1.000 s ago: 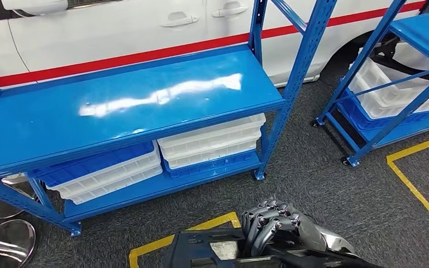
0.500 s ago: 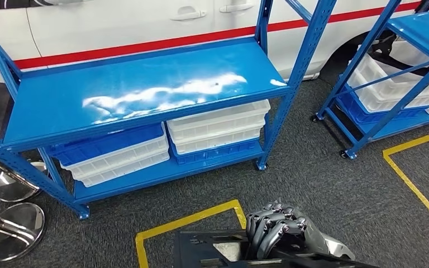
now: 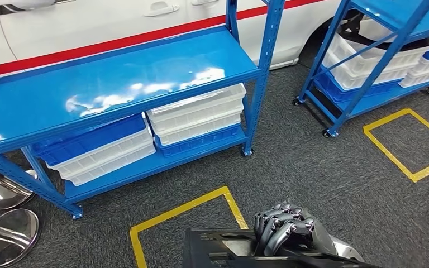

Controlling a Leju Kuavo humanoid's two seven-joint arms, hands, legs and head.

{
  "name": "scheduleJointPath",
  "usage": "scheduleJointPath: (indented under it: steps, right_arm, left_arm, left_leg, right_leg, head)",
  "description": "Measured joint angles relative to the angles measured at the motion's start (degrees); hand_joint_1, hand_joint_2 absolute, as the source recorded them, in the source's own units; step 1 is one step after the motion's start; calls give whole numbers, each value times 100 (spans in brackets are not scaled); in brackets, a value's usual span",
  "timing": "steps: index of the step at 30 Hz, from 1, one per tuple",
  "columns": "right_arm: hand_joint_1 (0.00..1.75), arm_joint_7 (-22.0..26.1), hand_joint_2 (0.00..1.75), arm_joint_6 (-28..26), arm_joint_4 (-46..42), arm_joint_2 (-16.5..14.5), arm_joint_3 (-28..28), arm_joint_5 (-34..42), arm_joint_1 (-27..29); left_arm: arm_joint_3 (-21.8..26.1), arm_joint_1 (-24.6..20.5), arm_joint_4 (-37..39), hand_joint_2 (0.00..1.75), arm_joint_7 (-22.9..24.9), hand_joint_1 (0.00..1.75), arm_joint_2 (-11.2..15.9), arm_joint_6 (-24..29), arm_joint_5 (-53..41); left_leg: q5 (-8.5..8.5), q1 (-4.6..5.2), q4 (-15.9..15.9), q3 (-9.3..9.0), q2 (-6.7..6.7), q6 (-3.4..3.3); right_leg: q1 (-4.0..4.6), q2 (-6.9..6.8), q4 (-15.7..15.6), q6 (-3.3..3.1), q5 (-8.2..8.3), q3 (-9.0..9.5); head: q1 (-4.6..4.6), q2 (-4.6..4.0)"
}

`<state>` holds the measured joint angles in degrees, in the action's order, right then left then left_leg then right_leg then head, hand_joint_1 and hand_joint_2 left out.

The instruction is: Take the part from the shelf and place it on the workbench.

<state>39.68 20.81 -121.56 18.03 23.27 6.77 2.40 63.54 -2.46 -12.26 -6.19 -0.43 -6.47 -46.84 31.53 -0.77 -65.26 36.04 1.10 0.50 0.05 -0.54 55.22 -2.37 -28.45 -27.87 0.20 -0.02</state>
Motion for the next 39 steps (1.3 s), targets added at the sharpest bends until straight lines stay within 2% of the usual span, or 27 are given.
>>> scheduleJointPath:
  steps: [1,2,3,4,5,7,9,11,13,15,16,17,18,19,21,22,24,26,28,29,31,32,33,34,36,38,39]
  right_arm:
    - [175,-1,175,8,1,3,-2,-5,16]
    - [175,-1,175,20,3,5,-3,-8,34]
    - [175,-1,175,38,5,6,-3,-10,48]
    - [175,-1,175,55,8,7,-3,-11,57]
    - [175,-1,175,69,9,8,-3,-13,62]
    - [175,-1,175,95,14,10,-3,-34,59]
    - [175,1,175,129,18,14,-3,-77,49]
    - [175,1,175,162,17,19,-3,-120,42]
    - [175,1,175,175,14,27,-3,-153,16]
    - [175,0,175,171,15,31,-3,-175,-24]
    - [175,-1,175,170,16,31,-3,-183,-37]
    - [175,-2,175,169,18,31,-3,-187,-40]
    - [175,-3,175,168,19,31,-3,-191,-38]
    - [175,-4,175,168,20,31,-3,-193,-39]
    - [175,-5,175,168,21,31,-3,-194,-42]
    - [175,-7,175,168,23,31,-3,-194,-46]
    - [175,-7,175,168,27,31,-3,-193,-51]
    - [175,-7,175,168,28,33,-3,-194,-52]
    - [175,-8,175,168,24,36,-3,-195,-51]
    - [175,-8,175,168,21,37,-3,-195,-57]
    - [175,-9,175,168,17,37,-3,-195,-67]
    - [175,-10,175,166,18,37,-3,-195,-69]
    - [175,-13,175,162,19,36,-3,-197,-69]
    - [175,-19,175,154,20,36,-3,-200,-68]
    - [175,-43,175,109,20,35,-3,-215,-69]
    - [175,-69,175,29,20,33,-3,-269,-78]
    - [175,-82,175,-21,20,32,-3,-316,-83]
  left_arm:
    - [1,2,0,0,0,0,6,6,1]
    - [1,3,0,0,-1,0,13,10,1]
    - [2,4,0,0,-1,0,19,13,1]
    - [2,3,0,0,-2,0,22,13,1]
    - [2,3,0,0,-3,0,26,13,1]
    - [4,3,0,0,-3,0,52,13,-1]
    - [10,6,0,0,-1,0,78,13,-3]
    - [21,-7,0,0,-1,0,77,15,-5]
    - [33,-26,0,0,-6,0,70,17,-10]
    - [40,-15,0,0,-11,0,63,17,-16]
    - [43,-6,0,0,-12,0,61,17,-18]
    - [44,1,0,0,-12,0,60,17,-21]
    - [45,3,0,0,-13,0,55,17,-27]
    - [45,1,0,0,-13,0,51,16,-33]
    - [45,-6,0,0,-13,0,43,15,-45]
    - [46,-9,-1,0,-14,0,47,16,-49]
    - [47,-19,-2,0,-17,0,54,16,-50]
    - [48,-37,-2,0,-19,0,51,15,-50]
    - [48,-59,-2,0,-19,0,46,15,-50]
    - [48,-66,-2,0,-19,0,44,14,-51]
    - [48,-55,-2,0,-19,0,43,16,-52]
    - [48,-39,-2,0,-21,0,43,19,-52]
    - [48,-24,-2,0,-26,0,43,24,-52]
    - [48,-13,-2,0,-35,0,43,28,-52]
    - [48,-8,-2,0,-70,0,43,32,-58]
    - [48,-12,-3,0,-101,0,52,45,-80]
    - [48,-12,-3,0,-112,0,56,60,-96]
  left_leg:
    - [206,3,-391,138,-40,-2]
    - [310,8,-678,224,-59,-9]
    - [297,14,-778,221,-69,-25]
    - [184,23,-657,111,-84,-53]
    - [14,36,-348,-91,-126,-95]
    - [-220,56,386,-524,-348,-202]
    - [-265,76,746,-710,-486,-243]
    - [-301,72,856,-732,-389,-239]
    - [-351,32,962,-749,-258,-270]
    - [-380,10,1003,-750,-119,-291]
    - [-380,7,1000,-742,-45,-292]
    - [-378,1,996,-735,28,-288]
    - [-373,-9,989,-732,98,-276]
    - [-360,-29,975,-733,166,-253]
    - [-315,-75,934,-754,282,-171]
    - [-290,-85,910,-766,329,-118]
    - [-267,-70,894,-783,405,-22]
    - [-270,-68,910,-798,486,50]
    - [-176,-97,832,-767,404,101]
    - [-42,-107,654,-685,284,106]
    - [351,-92,-62,-346,25,72]
    - [501,-72,-456,-155,-29,46]
    - [555,-48,-725,-19,-56,16]
    - [487,-24,-775,20,-71,-21]
    - [89,27,-251,-196,-175,-135]
    - [-245,70,477,-508,-505,-284]
    - [-313,89,698,-602,-633,-325]
  right_leg:
    - [19,49,33,-19,28,-66]
    - [40,101,70,-30,50,-130]
    - [61,157,111,-33,66,-189]
    - [79,214,155,-35,76,-242]
    - [96,269,196,-35,81,-284]
    - [104,370,254,-20,96,-347]
    - [77,465,280,28,132,-402]
    - [58,543,294,96,169,-457]
    - [66,409,449,169,60,-559]
    - [26,191,1004,254,-277,-825]
    - [-19,145,1373,300,-451,-1002]
    - [-68,121,1674,346,-553,-1142]
    - [-114,103,1810,391,-554,-1203]
    - [-158,74,1716,438,-440,-1145]
    - [-220,-81,1011,528,-78,-756]
    - [-214,-170,652,536,54,-569]
    - [-170,-244,335,454,113,-430]
    - [-138,-134,344,315,122,-478]
    - [-137,-40,326,215,148,-505]
    - [-136,3,314,169,165,-514]
    - [-102,100,306,103,188,-534]
    - [-77,161,306,81,196,-543]
    - [-51,229,307,66,202,-545]
    - [-26,301,307,56,206,-542]
    - [14,446,308,48,212,-521]
    - [13,576,307,58,226,-511]
    - [-6,640,305,79,241,-526]
  head:
    - [0,0]
    - [0,0]
    - [0,0]
    - [0,0]
    - [0,0]
    - [2,0]
    - [1,0]
    - [-3,0]
    - [2,0]
    - [10,0]
    - [9,0]
    - [10,0]
    - [10,0]
    - [10,0]
    - [10,0]
    - [11,0]
    - [8,0]
    - [3,0]
    - [3,0]
    - [3,0]
    - [2,0]
    - [2,0]
    - [2,0]
    - [2,0]
    - [2,0]
    - [4,0]
    - [3,0]
